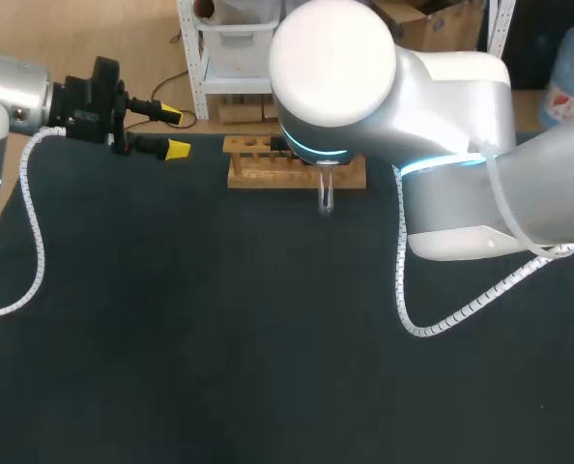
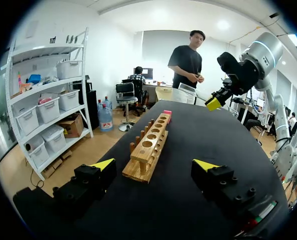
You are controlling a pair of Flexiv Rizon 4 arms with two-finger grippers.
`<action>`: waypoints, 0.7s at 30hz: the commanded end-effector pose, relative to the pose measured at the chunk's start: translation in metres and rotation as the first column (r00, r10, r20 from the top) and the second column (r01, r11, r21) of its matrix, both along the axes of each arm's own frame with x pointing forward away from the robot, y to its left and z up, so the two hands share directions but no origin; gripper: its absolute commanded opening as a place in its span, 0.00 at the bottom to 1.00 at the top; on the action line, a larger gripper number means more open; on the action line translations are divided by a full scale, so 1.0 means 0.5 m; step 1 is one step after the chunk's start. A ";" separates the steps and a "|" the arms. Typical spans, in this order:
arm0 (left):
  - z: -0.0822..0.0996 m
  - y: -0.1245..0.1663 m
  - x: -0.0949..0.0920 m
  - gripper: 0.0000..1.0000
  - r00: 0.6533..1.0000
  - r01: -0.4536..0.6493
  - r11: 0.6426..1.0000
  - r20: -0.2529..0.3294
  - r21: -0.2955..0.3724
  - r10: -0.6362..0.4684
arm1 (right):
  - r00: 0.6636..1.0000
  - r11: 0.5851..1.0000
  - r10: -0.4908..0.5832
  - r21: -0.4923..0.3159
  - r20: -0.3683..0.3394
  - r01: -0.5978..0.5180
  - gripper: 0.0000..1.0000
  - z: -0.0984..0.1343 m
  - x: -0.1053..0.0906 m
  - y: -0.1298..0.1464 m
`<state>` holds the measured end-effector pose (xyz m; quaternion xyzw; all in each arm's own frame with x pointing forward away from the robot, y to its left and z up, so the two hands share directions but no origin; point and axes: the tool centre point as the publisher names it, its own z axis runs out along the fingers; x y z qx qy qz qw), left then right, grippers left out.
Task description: Grasp the test tube, adjust it, and insert it.
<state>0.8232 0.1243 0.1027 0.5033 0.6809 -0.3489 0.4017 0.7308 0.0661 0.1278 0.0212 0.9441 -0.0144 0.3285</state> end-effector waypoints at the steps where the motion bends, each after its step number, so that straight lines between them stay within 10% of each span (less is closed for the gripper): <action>1: -0.001 0.001 -0.001 1.00 1.000 -0.001 1.000 0.002 -0.002 0.001 | 1.000 1.000 -0.003 0.014 0.008 0.003 0.00 -0.008 0.008 0.002; 21: -0.001 0.001 -0.001 1.00 1.000 -0.001 1.000 0.002 -0.002 0.001 | 1.000 0.998 0.010 0.060 -0.024 -0.009 0.00 -0.091 0.081 0.023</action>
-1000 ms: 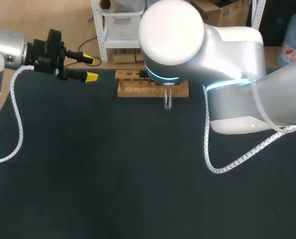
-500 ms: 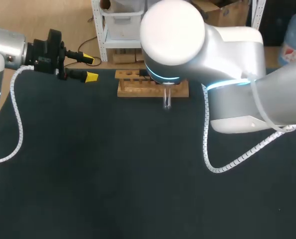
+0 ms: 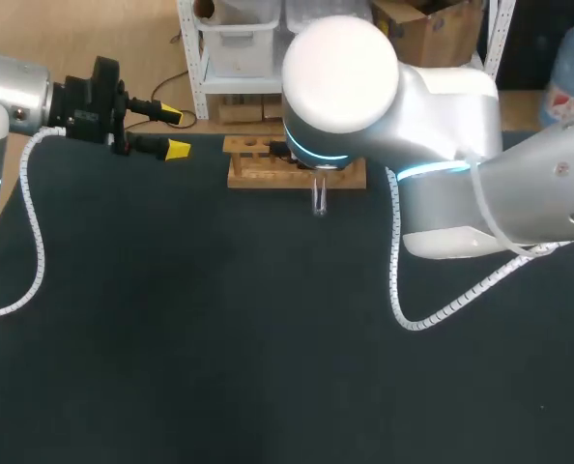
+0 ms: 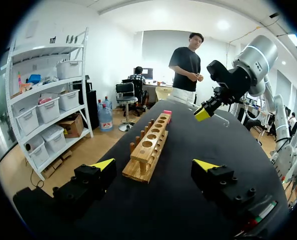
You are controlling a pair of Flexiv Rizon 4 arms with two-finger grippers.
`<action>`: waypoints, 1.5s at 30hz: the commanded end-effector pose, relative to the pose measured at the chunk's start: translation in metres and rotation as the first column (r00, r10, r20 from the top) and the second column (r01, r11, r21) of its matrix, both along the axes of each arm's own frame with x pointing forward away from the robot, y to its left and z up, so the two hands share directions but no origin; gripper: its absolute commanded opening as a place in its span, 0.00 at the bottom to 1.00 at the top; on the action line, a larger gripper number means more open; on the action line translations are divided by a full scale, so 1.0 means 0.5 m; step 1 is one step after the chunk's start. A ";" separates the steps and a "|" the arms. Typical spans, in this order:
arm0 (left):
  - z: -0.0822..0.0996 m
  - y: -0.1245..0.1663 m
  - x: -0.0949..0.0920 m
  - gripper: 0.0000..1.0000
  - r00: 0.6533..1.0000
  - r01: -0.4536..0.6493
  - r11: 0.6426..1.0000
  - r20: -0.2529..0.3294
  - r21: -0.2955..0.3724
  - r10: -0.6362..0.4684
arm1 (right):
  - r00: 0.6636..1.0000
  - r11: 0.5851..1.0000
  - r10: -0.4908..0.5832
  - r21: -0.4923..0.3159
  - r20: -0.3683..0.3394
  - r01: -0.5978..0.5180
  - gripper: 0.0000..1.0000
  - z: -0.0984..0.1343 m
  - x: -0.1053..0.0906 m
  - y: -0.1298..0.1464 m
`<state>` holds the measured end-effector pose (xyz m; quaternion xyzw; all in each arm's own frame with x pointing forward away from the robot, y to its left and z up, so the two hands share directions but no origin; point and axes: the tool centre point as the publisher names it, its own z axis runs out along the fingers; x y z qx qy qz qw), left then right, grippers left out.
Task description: Grasp the test tube, adjust it, and insert it.
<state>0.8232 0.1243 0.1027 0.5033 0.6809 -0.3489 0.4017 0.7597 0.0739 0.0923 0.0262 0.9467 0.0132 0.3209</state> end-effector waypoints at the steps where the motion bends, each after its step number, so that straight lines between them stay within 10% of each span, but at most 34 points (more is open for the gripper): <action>1: -0.001 0.001 -0.001 1.00 1.000 -0.001 1.000 0.002 -0.002 0.001 | 1.000 1.000 0.002 0.002 -0.013 -0.002 0.00 -0.025 0.026 0.009; 45: -0.001 0.001 -0.001 1.00 1.000 -0.001 1.000 0.002 -0.002 0.001 | 0.997 0.999 -0.034 0.018 -0.074 0.035 0.00 -0.106 0.107 -0.010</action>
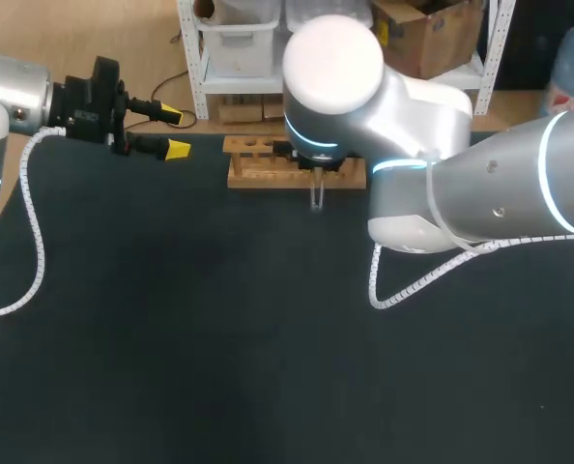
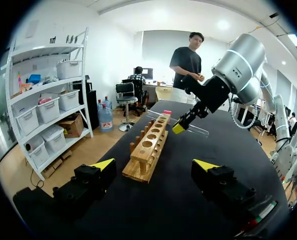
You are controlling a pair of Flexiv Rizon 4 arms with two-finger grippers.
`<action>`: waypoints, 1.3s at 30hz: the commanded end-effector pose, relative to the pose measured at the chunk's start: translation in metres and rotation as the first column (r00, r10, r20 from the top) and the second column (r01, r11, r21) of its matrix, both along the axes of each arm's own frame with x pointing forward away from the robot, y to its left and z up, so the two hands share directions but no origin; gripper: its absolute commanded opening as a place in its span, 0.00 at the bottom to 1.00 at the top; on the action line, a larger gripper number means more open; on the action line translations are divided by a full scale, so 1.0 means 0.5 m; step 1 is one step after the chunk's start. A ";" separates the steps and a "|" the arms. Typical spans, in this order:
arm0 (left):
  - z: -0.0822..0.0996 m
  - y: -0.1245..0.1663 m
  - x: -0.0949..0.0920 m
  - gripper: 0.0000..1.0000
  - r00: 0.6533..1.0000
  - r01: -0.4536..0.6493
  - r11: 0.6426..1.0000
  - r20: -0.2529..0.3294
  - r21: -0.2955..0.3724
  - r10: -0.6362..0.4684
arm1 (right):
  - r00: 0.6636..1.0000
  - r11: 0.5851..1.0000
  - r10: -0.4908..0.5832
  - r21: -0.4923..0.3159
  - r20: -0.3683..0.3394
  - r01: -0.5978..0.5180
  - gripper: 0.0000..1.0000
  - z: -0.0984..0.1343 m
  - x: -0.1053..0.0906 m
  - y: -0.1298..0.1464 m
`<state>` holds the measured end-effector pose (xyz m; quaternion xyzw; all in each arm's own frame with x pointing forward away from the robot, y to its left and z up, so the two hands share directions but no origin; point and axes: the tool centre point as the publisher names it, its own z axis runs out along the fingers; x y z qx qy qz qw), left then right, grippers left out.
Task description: Grasp the test tube, adjust it, and insert it.
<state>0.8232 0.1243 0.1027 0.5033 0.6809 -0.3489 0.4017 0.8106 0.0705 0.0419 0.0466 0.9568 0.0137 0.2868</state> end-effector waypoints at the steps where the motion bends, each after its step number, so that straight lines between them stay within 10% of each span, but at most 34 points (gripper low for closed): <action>1: -0.001 0.001 -0.001 1.00 1.000 -0.001 1.000 0.002 -0.002 0.001 | 1.000 1.000 0.002 0.004 -0.003 -0.002 0.00 -0.006 0.006 -0.004; 39: -0.001 0.001 -0.001 1.00 1.000 -0.001 1.000 0.002 -0.002 0.001 | 0.999 0.999 0.005 0.047 -0.034 -0.004 0.00 -0.016 -0.013 0.012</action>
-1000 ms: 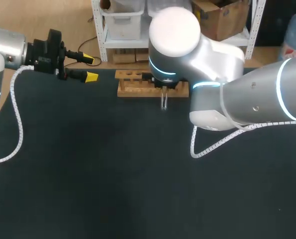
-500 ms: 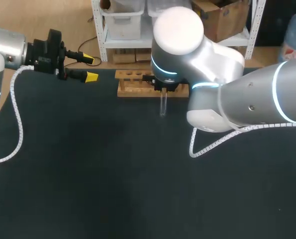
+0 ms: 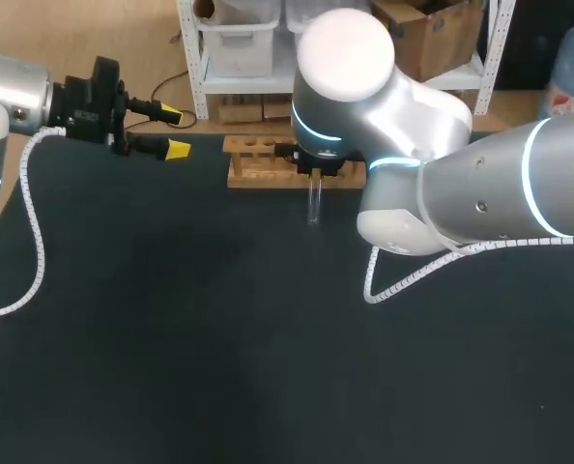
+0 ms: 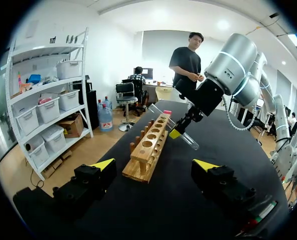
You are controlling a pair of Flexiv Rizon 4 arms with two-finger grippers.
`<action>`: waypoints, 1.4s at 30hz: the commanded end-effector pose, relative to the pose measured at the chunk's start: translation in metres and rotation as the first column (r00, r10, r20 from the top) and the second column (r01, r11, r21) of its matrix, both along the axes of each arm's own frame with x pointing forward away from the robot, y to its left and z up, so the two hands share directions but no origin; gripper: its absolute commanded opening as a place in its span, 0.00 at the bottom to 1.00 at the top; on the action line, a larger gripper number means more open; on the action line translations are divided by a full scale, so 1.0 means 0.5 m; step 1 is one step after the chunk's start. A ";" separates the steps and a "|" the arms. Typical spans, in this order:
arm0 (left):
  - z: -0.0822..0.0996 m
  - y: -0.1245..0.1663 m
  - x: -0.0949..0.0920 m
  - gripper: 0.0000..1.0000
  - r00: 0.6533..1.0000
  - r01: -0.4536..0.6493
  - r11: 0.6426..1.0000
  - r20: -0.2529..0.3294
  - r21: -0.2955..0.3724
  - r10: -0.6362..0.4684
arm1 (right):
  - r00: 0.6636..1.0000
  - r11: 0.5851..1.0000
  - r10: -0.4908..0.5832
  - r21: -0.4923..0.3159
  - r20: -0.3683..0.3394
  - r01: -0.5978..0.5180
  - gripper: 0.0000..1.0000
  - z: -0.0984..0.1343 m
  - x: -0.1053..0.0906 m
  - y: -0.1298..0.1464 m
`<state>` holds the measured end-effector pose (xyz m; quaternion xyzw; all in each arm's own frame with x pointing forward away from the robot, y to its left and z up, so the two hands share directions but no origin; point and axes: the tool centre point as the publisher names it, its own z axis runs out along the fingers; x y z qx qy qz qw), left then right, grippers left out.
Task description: Grasp the test tube, adjust it, and insert it.
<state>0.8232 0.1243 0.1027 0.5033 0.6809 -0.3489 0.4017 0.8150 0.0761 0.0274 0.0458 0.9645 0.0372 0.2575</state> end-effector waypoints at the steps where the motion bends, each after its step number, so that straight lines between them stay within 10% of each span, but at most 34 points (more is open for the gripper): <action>1: -0.001 0.001 -0.001 1.00 1.000 -0.001 1.000 0.002 -0.002 0.001 | 0.999 1.000 -0.016 0.001 0.028 0.016 0.00 0.018 -0.026 0.003; 22: -0.001 0.001 -0.001 1.00 1.000 -0.001 1.000 0.002 -0.002 0.001 | 0.992 0.999 -0.047 -0.012 0.121 0.049 0.00 0.138 -0.103 -0.004; 42: -0.001 0.001 -0.001 1.00 1.000 -0.001 1.000 0.002 -0.002 0.001 | 0.993 1.000 -0.007 -0.021 0.118 0.009 0.00 0.153 -0.110 -0.017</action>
